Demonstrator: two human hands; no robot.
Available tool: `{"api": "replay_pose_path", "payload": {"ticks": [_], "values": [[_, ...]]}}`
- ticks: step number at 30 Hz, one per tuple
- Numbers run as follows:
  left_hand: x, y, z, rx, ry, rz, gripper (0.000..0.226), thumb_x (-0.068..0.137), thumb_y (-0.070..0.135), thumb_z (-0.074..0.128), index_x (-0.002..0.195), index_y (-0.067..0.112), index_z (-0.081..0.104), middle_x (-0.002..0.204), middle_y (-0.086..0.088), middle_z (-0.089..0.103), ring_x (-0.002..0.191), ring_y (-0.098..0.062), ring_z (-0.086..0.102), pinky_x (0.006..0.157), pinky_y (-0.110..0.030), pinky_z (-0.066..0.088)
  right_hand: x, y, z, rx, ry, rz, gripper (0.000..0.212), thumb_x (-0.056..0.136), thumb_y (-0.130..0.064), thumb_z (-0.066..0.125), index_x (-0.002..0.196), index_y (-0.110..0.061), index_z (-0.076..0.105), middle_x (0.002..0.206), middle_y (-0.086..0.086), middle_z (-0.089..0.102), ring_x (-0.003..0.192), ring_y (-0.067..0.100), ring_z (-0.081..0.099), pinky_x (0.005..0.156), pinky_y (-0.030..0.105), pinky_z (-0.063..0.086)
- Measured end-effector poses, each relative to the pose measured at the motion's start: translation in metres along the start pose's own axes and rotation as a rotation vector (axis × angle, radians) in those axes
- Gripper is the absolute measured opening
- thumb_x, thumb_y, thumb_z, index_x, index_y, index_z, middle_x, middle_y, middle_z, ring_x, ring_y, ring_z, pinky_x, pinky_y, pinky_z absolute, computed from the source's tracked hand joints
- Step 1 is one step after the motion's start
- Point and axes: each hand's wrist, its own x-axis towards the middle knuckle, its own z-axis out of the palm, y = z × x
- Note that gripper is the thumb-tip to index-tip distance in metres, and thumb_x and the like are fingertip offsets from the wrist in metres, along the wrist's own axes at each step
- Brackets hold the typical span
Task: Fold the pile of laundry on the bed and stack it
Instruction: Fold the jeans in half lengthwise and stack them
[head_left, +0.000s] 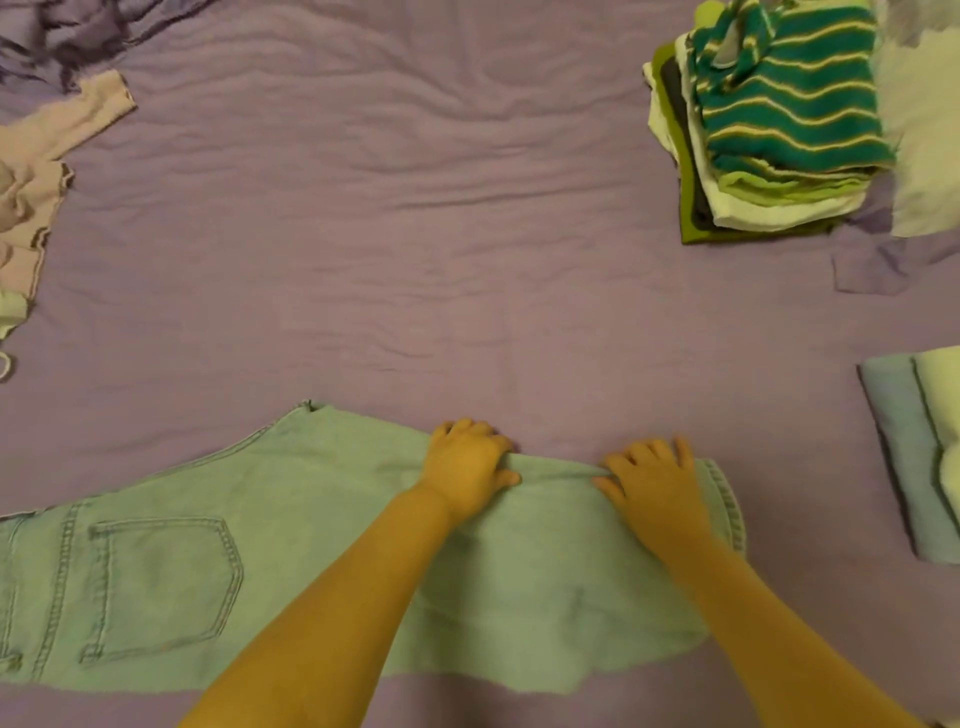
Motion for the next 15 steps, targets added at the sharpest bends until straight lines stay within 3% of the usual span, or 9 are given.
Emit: {"api": "replay_pose_path", "payload": {"ticks": [2, 4, 7, 11, 15], "values": [[-0.003, 0.010, -0.007, -0.073, 0.045, 0.027, 0.036, 0.089, 0.053, 0.054, 0.113, 0.028, 0.064, 0.114, 0.001, 0.058, 0.113, -0.021, 0.045, 0.097, -0.031, 0.027, -0.003, 0.009, -0.006, 0.080, 0.010, -0.011, 0.029, 0.089, -0.036, 0.058, 0.078, -0.013, 0.072, 0.081, 0.008, 0.064, 0.092, 0.034, 0.060, 0.102, 0.056, 0.031], [-0.019, 0.006, -0.023, -0.233, 0.098, 0.050, 0.031, 0.087, 0.054, 0.057, 0.093, 0.025, 0.068, 0.096, 0.003, 0.060, 0.100, -0.020, 0.049, 0.094, -0.030, 0.031, -0.009, 0.010, -0.017, 0.224, 0.049, -0.035, 0.024, 0.088, -0.032, 0.063, 0.076, -0.012, 0.070, 0.085, 0.006, 0.065, 0.099, 0.035, 0.059, 0.097, 0.058, 0.035], [-0.065, -0.021, -0.050, -0.474, 0.153, 0.092, 0.036, 0.082, 0.054, 0.063, 0.064, 0.023, 0.057, 0.072, 0.008, 0.054, 0.081, -0.015, 0.051, 0.085, -0.028, 0.039, -0.020, -0.004, -0.037, 0.359, 0.136, -0.133, 0.020, 0.079, -0.033, 0.066, 0.076, -0.013, 0.069, 0.089, 0.002, 0.067, 0.106, 0.037, 0.061, 0.089, 0.060, 0.044], [-0.130, -0.073, -0.068, -0.748, 0.140, -0.071, 0.039, 0.078, 0.050, 0.065, 0.062, 0.014, 0.062, 0.079, 0.006, 0.057, 0.085, -0.004, 0.052, 0.078, -0.009, 0.037, -0.028, -0.063, -0.039, 0.486, 0.136, -0.241, 0.016, 0.079, -0.026, 0.066, 0.081, -0.011, 0.071, 0.099, 0.004, 0.069, 0.108, 0.035, 0.060, 0.089, 0.057, 0.047], [-0.165, -0.123, -0.061, -0.920, 0.249, -0.341, 0.032, 0.085, 0.027, 0.069, 0.067, 0.003, 0.061, 0.093, 0.002, 0.058, 0.088, -0.005, 0.055, 0.076, -0.014, 0.040, -0.029, -0.154, -0.020, 0.587, 0.145, -0.271, 0.014, 0.085, -0.019, 0.064, 0.082, -0.008, 0.071, 0.114, 0.011, 0.065, 0.117, 0.034, 0.056, 0.096, 0.057, 0.043]]}}
